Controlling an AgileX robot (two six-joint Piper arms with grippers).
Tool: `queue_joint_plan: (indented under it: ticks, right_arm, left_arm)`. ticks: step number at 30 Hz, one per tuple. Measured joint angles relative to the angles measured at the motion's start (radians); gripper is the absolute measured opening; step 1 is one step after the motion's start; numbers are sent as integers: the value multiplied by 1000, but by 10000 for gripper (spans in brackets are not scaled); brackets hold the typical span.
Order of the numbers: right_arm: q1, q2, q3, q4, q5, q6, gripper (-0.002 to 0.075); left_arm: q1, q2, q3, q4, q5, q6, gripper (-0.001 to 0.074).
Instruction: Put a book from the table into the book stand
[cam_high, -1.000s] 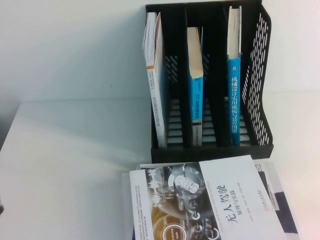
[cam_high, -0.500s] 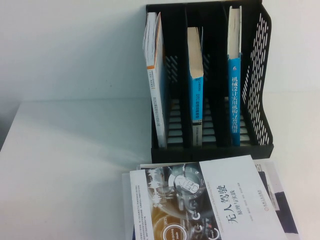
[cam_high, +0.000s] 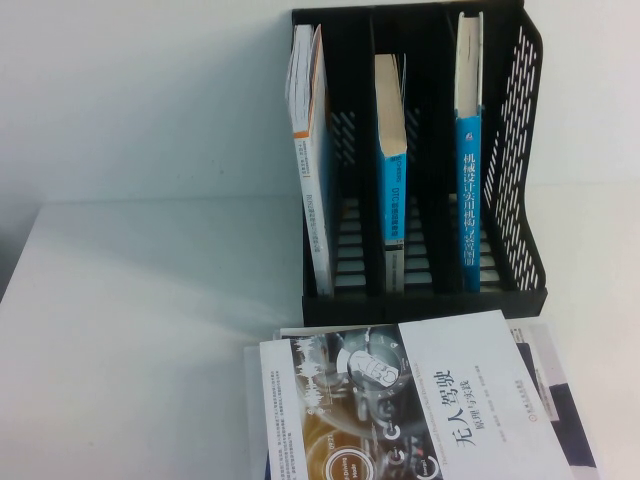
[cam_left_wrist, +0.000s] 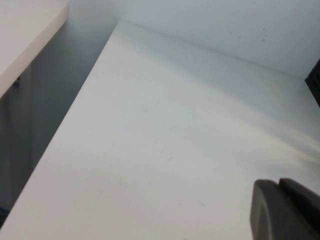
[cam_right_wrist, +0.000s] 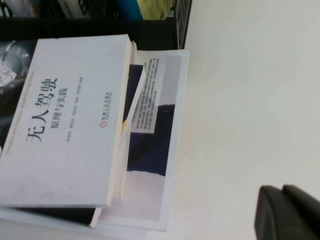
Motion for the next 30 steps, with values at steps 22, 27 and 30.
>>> queue_joint_plan:
  ticks: [22,27,30]
  right_arm:
    - [0,0,0,0,0,2,-3]
    - [0,0,0,0,0,2,-3]
    - [0,0,0,0,0,2,-3]
  left_arm:
    - [0,-2,-2,-219,2,233,-2]
    - [0,-2,-2,-221,2,233,-2]
    - [0,-2,-2,-221,2,233,-2]
